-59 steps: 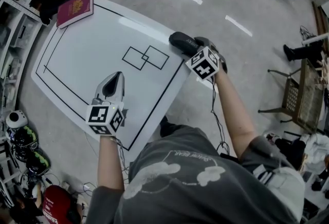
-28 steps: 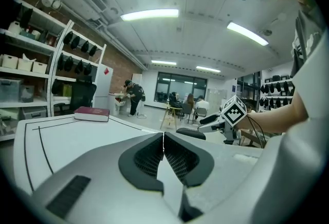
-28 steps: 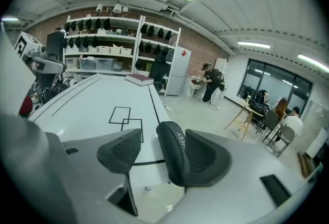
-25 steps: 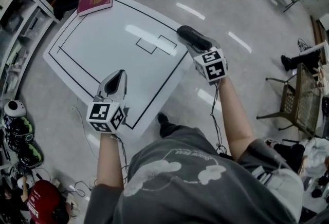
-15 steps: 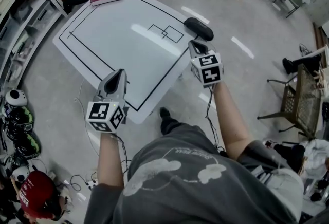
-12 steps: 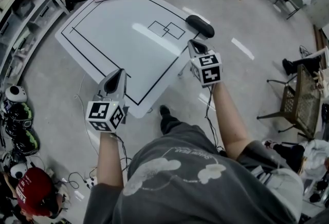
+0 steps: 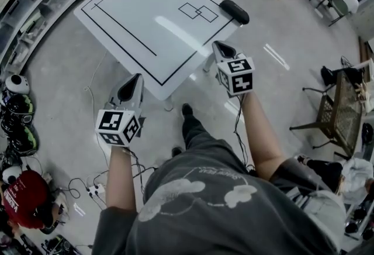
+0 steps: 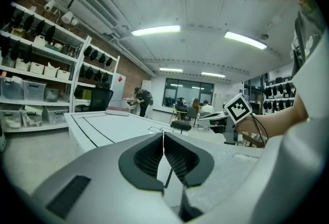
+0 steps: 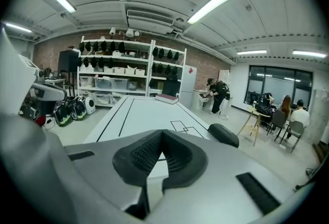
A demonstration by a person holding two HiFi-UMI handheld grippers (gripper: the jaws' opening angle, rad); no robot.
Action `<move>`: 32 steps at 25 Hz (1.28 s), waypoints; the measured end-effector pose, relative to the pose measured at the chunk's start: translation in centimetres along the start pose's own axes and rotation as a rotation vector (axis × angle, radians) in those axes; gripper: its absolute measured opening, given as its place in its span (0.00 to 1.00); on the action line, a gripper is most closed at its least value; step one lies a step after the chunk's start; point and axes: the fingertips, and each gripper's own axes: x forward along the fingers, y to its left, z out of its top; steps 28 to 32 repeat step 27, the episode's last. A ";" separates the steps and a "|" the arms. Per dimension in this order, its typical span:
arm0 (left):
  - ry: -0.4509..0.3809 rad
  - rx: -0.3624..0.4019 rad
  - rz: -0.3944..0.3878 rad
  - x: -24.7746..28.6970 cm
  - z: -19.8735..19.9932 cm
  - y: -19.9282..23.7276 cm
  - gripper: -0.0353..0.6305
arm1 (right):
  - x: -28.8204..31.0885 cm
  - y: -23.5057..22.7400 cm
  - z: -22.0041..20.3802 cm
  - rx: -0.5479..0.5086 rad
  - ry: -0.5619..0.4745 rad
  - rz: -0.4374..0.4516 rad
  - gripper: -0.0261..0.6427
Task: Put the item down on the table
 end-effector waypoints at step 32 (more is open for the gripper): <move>-0.026 -0.068 0.022 -12.3 -4.6 -4.7 0.06 | -11.0 10.2 -5.6 0.010 0.031 0.081 0.03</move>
